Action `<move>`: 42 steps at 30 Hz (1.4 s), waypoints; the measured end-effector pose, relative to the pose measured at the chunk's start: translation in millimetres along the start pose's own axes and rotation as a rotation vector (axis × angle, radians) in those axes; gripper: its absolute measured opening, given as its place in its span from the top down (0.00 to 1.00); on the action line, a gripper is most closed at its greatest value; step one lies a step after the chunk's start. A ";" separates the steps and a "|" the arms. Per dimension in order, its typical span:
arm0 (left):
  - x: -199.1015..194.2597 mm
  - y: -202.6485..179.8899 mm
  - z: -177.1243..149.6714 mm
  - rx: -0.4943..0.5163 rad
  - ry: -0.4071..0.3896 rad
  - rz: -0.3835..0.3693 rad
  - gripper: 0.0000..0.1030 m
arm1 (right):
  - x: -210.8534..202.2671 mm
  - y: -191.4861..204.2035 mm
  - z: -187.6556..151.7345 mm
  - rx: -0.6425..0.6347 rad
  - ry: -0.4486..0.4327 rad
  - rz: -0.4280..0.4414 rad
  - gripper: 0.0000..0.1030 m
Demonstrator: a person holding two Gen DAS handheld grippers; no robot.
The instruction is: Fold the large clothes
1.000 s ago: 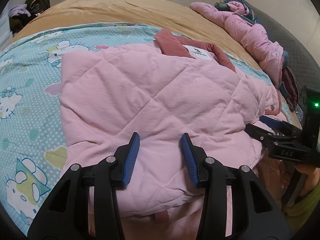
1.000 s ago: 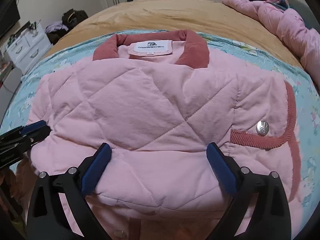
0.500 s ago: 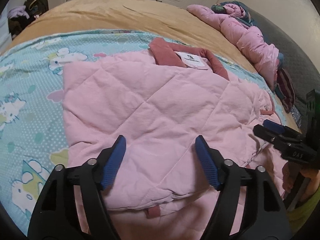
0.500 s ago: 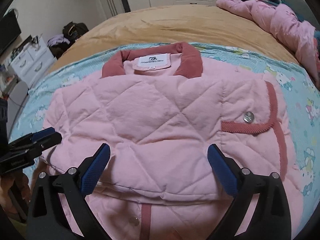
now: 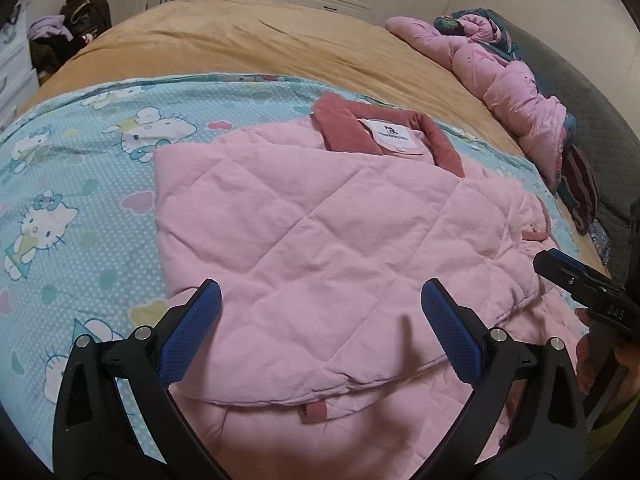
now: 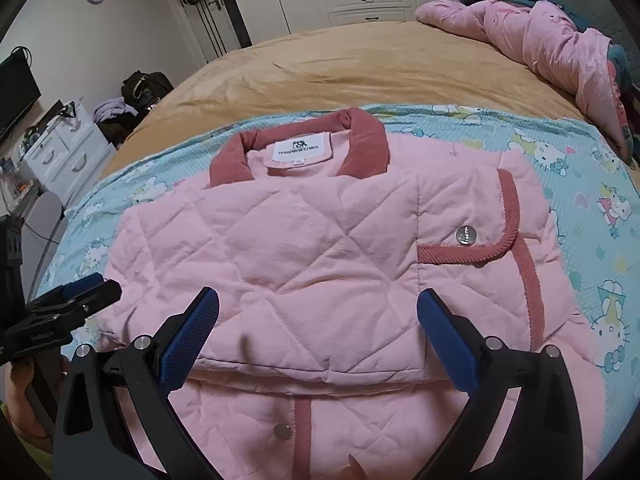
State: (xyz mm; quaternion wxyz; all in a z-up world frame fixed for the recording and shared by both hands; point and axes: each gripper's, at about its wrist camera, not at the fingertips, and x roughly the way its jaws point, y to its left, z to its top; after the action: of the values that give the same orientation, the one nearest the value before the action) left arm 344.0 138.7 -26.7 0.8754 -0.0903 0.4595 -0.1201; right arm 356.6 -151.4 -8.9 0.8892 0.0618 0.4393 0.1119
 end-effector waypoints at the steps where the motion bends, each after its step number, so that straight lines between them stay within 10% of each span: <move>1: -1.8 -0.4 0.3 -0.002 -0.003 0.004 0.09 | -2.7 1.3 0.2 -0.005 -0.005 -0.003 0.04; 42: -115.1 -34.1 3.3 0.084 -0.232 -0.019 0.09 | -113.5 15.4 -16.6 -0.006 -0.162 -0.018 0.04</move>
State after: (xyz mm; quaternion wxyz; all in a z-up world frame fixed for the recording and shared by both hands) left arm 279.2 140.1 74.4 0.9246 -0.0712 0.3487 -0.1361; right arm 274.3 -165.1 71.3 0.9230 0.0639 0.3660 0.0998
